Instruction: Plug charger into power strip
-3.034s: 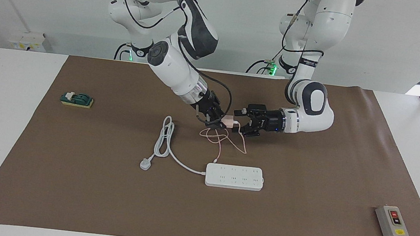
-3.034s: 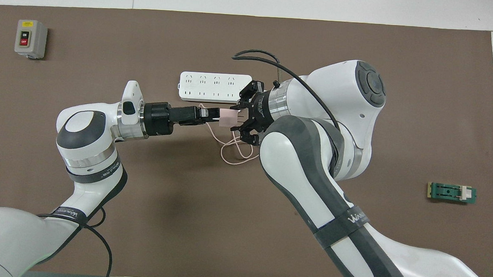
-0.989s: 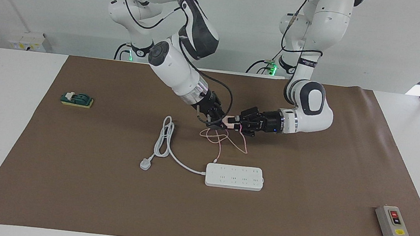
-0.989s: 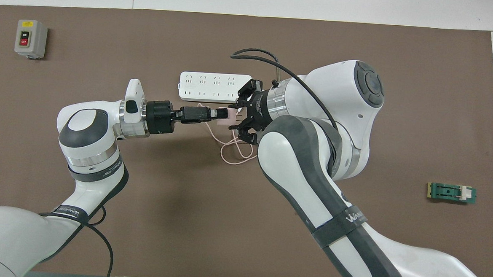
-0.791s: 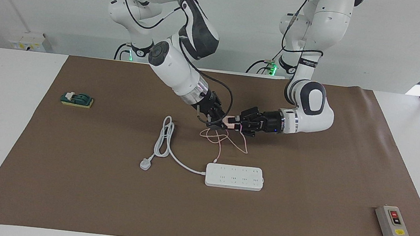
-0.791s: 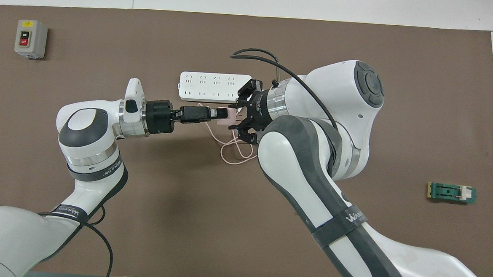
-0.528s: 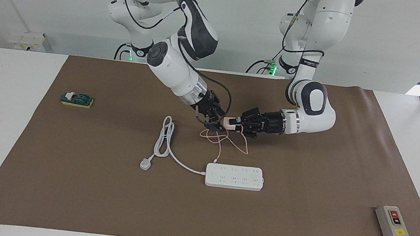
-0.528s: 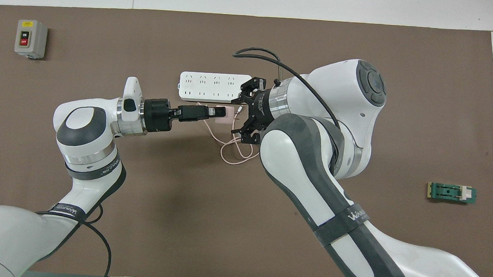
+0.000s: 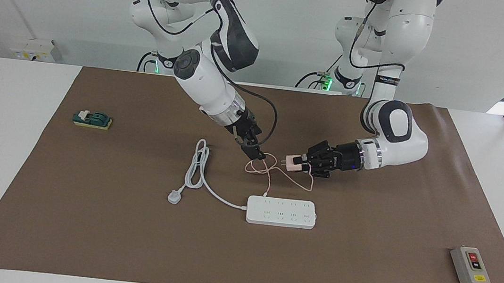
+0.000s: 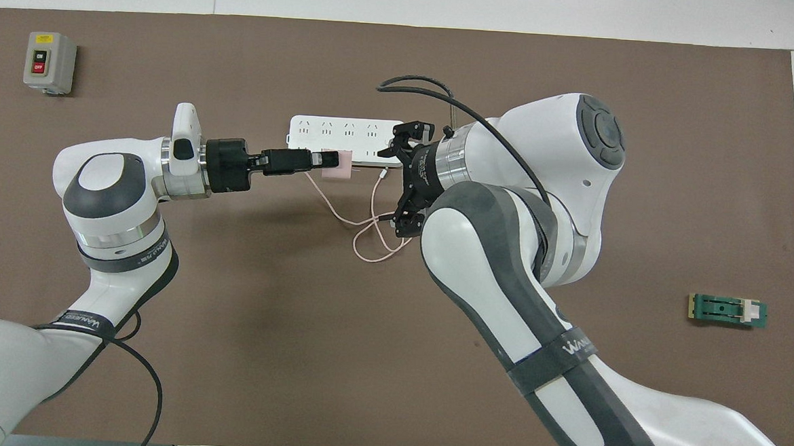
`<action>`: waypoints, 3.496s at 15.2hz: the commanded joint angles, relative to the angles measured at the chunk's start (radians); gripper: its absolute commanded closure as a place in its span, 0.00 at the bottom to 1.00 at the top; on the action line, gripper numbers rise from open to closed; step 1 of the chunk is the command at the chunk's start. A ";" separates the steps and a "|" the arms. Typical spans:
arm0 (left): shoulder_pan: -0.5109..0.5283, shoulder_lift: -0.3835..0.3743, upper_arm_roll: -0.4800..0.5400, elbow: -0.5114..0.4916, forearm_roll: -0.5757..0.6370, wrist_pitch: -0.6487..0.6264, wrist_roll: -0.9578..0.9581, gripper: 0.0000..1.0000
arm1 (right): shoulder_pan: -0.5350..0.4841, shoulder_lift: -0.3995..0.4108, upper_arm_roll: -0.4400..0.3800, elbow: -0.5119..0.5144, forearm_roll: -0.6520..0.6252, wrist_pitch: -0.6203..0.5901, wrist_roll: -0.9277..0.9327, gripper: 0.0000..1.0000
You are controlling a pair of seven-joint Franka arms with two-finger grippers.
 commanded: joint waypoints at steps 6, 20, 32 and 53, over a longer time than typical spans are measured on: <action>0.127 -0.098 -0.006 0.074 0.476 0.030 -0.405 1.00 | -0.204 -0.109 0.003 -0.002 -0.341 -0.289 -0.560 0.00; 0.214 -0.135 0.012 0.148 1.039 -0.051 -0.658 1.00 | -0.453 -0.212 0.003 -0.006 -0.585 -0.351 -1.229 0.00; 0.157 -0.128 0.009 0.208 1.290 -0.019 -0.969 1.00 | -0.448 -0.277 0.013 0.000 -0.634 -0.414 -1.319 0.00; 0.092 -0.129 0.005 0.229 1.331 -0.016 -1.506 1.00 | -0.447 -0.303 0.026 0.018 -0.633 -0.487 -1.324 0.00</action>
